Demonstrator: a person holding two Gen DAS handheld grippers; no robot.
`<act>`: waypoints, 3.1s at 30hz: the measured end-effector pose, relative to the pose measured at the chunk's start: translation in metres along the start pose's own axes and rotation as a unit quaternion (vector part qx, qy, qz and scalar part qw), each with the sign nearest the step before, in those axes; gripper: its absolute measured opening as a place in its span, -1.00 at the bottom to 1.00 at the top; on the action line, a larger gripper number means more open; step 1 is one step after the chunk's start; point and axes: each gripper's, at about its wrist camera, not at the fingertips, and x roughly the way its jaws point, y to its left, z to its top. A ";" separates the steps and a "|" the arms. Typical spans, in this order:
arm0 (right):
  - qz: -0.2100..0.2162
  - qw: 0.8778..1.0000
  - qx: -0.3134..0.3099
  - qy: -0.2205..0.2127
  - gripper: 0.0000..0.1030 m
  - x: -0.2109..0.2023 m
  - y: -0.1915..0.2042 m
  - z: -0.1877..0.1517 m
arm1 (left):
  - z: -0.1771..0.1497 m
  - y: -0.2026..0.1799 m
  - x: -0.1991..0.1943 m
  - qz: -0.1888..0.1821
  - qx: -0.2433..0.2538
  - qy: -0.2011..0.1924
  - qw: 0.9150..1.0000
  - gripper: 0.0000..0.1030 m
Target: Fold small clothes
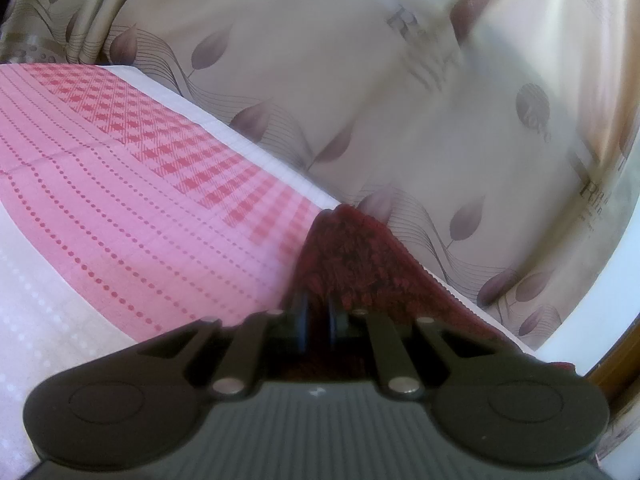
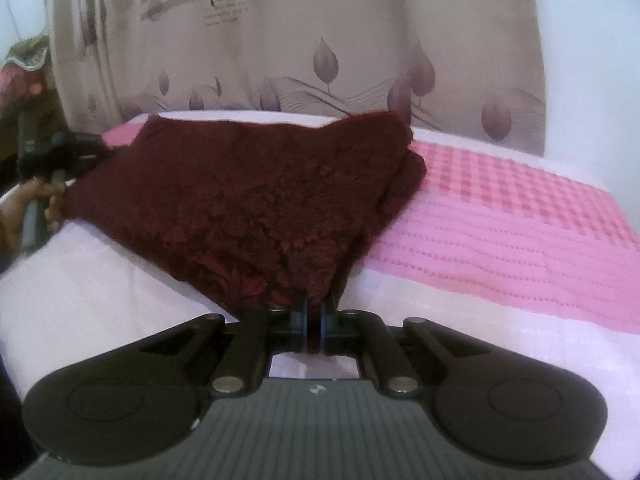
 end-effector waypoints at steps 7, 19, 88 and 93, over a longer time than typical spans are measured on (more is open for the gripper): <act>0.024 0.998 0.055 -0.024 -0.79 -0.007 -0.007 -0.009 | 0.004 -0.003 -0.006 -0.018 0.019 0.003 1.000 -0.80; 0.015 0.986 0.074 -0.149 0.08 -0.058 0.010 -0.002 | 0.050 0.018 -0.034 -0.072 0.008 0.109 0.991 0.77; 0.202 0.938 0.268 -0.081 -0.54 0.063 -0.064 0.128 | -0.115 -0.280 -0.136 -0.172 0.326 -0.047 0.929 0.84; 0.225 0.921 0.285 -0.141 -0.54 0.058 -0.110 0.122 | -0.095 -0.267 -0.122 -0.140 0.309 -0.038 0.940 0.84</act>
